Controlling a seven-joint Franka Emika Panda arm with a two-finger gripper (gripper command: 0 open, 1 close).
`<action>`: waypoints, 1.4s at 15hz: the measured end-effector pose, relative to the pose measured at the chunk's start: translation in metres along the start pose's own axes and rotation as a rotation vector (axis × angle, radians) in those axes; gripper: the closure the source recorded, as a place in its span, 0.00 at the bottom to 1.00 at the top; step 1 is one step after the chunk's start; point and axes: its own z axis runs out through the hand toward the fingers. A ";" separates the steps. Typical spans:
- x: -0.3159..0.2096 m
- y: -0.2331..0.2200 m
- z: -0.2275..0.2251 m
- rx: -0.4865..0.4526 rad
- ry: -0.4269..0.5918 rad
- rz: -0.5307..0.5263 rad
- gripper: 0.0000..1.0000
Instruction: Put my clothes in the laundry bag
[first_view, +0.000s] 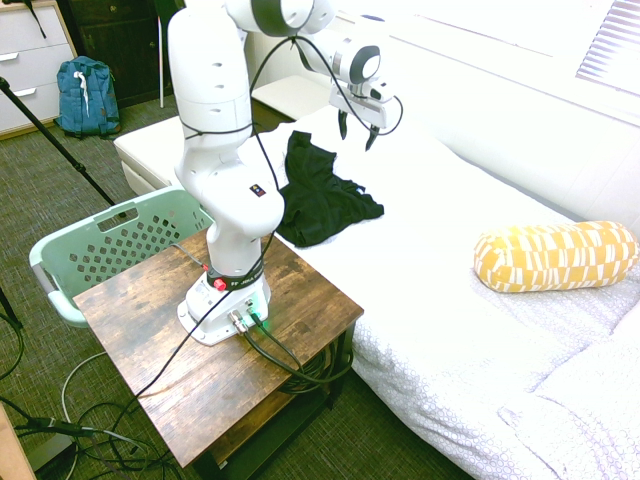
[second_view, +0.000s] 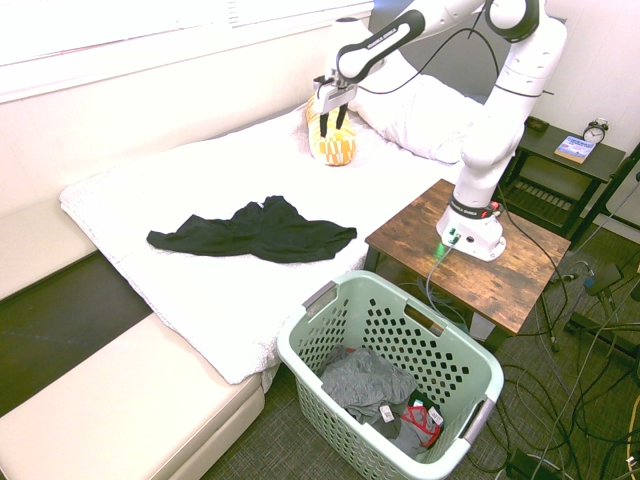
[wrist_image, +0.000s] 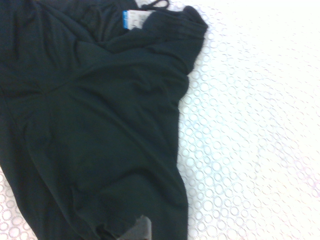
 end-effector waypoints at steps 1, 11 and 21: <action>0.008 -0.020 0.013 -0.003 -0.005 -0.016 0.00; 0.078 -0.152 0.206 0.003 -0.048 -0.225 0.00; 0.066 -0.173 0.370 -0.064 -0.136 -0.395 0.00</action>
